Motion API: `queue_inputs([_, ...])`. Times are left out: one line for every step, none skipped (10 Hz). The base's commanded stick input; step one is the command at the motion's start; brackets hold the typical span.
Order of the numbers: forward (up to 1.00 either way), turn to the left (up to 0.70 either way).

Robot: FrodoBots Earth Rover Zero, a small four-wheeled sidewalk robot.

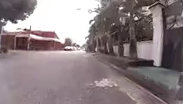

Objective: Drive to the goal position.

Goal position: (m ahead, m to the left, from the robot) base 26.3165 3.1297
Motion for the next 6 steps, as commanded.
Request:
queue_inputs([0.70, 0.00])
queue_inputs([0.70, 0.00])
queue_inputs([0.70, 0.00])
queue_inputs([0.70, 0.00])
queue_inputs([0.70, 0.13])
queue_inputs([0.70, 0.34])
